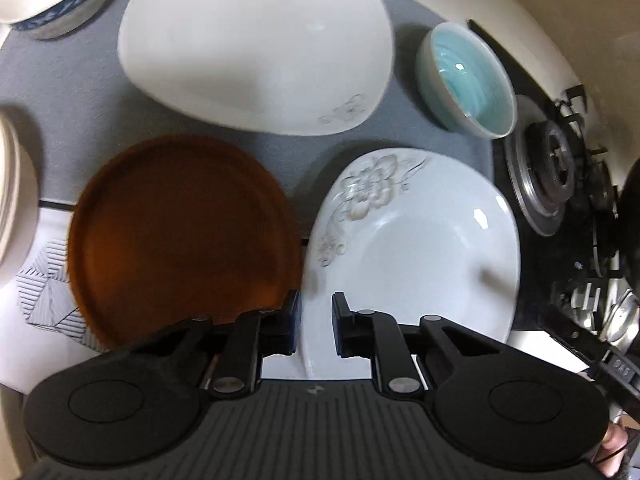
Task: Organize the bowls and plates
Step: 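Move both grippers to the large white floral square plate and grip its edge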
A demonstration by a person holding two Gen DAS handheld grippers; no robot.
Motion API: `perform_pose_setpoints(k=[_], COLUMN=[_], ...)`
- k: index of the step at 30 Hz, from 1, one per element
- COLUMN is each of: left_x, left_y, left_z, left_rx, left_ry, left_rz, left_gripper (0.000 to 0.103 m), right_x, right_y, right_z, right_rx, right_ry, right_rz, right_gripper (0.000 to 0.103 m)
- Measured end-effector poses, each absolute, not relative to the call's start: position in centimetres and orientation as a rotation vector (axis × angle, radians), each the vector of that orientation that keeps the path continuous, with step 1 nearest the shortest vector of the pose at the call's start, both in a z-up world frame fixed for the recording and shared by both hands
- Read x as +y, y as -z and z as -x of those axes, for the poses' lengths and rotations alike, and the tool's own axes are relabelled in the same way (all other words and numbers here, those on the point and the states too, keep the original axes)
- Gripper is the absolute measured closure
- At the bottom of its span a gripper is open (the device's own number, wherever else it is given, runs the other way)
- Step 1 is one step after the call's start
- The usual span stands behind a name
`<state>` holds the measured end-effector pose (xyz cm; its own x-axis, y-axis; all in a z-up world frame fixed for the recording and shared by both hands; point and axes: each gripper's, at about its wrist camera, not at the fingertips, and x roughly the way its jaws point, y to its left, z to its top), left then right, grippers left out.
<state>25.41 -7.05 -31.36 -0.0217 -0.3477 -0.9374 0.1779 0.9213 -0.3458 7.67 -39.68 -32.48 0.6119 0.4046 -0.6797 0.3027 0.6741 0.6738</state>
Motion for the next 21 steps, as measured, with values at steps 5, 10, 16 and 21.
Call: perform_pose_setpoints(k=[5, 10, 16, 21], left_x=[-6.0, -6.9, -8.2, -8.7], left_y=[32.3, 33.6, 34.1, 33.1], left_z=[-25.8, -25.8, -26.5, -26.8], left_rx=[1.567, 1.599, 1.607, 1.576], left_ry=[0.391, 0.394, 0.384, 0.379], left_rz=[0.192, 0.182, 0.168, 0.131], left_gripper=[0.085, 0.085, 0.082, 0.082], right_x=[-40.3, -41.0, -41.0, -40.1], right_y=[32.9, 33.7, 35.3, 36.0], right_z=[-7.4, -7.4, -7.2, -7.6], right_rx=[0.94, 0.957, 0.97, 0.969], right_ry=[-0.061, -0.043, -0.073, -0.133], right_rz=[-0.887, -0.914, -0.997, -1.041], right_gripper=[0.044, 0.028, 0.026, 0.062])
